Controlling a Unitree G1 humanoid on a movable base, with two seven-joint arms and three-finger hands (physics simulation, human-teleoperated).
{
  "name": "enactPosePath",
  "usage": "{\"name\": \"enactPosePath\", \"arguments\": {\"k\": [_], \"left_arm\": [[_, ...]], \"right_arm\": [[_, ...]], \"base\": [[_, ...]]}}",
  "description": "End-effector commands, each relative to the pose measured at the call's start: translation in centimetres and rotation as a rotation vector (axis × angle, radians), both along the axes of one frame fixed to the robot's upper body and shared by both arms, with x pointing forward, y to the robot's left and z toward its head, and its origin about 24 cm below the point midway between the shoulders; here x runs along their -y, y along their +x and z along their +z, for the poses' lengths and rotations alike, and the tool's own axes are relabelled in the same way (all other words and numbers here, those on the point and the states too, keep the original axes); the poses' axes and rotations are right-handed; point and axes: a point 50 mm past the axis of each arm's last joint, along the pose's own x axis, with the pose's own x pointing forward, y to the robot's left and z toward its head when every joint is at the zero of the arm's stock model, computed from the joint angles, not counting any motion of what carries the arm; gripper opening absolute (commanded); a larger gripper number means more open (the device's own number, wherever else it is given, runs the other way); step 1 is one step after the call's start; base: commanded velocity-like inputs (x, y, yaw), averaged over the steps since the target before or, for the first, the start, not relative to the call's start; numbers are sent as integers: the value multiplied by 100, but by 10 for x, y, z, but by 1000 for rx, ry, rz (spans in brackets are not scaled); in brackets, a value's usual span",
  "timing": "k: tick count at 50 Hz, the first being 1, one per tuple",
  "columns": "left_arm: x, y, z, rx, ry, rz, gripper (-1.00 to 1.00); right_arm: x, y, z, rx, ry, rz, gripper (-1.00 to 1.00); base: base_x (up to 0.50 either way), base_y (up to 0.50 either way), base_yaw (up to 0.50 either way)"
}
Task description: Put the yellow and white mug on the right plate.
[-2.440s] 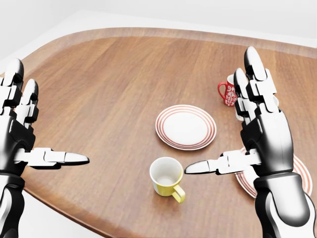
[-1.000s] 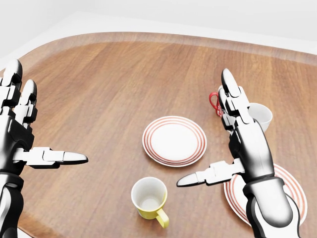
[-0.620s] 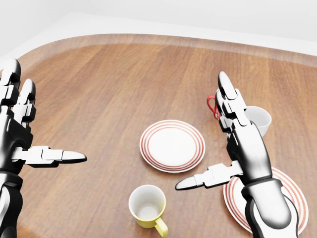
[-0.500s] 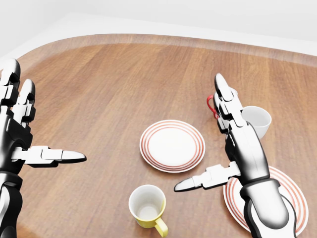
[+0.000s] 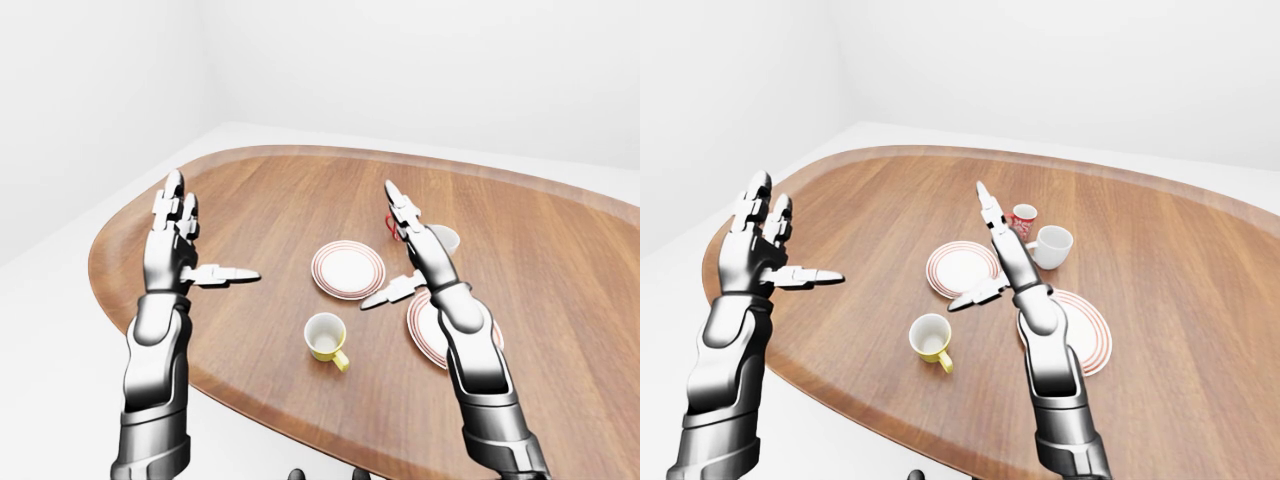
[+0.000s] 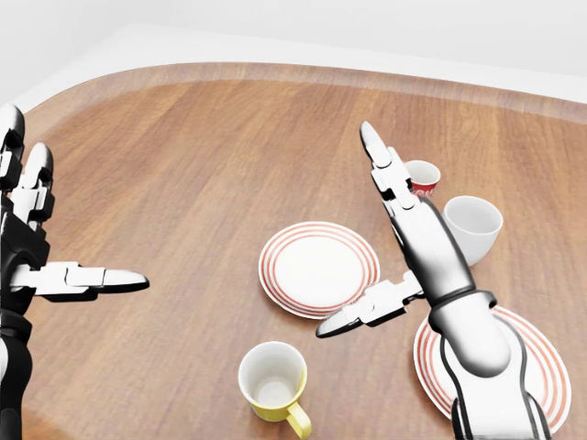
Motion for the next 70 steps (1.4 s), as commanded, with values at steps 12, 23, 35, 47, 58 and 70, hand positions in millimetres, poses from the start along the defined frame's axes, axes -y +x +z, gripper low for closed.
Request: {"name": "enactPosePath", "arguments": {"k": [12,23,35,47,58,70], "left_arm": [[-11,8,-4,-38,0,27,100],[-16,11,-6,-53,5,38,100],[-18,13,-8,-66,10,41,100],[-22,16,-6,-67,14,46,100],[-22,15,-5,-64,14,47,100],[-22,15,-5,-62,13,47,100]], "right_arm": [[-7,16,-1,-26,-198,0,100],[-13,17,-9,-40,-287,-28,100],[-16,17,-16,-57,-343,-41,100],[-18,17,-23,-78,-401,-55,100],[-27,14,-25,-71,-443,-47,100],[-36,20,-34,-97,-458,-41,100]], "base": [[0,0,0],[0,0,0],[0,0,0],[0,0,0],[0,0,0],[0,0,0]]}}
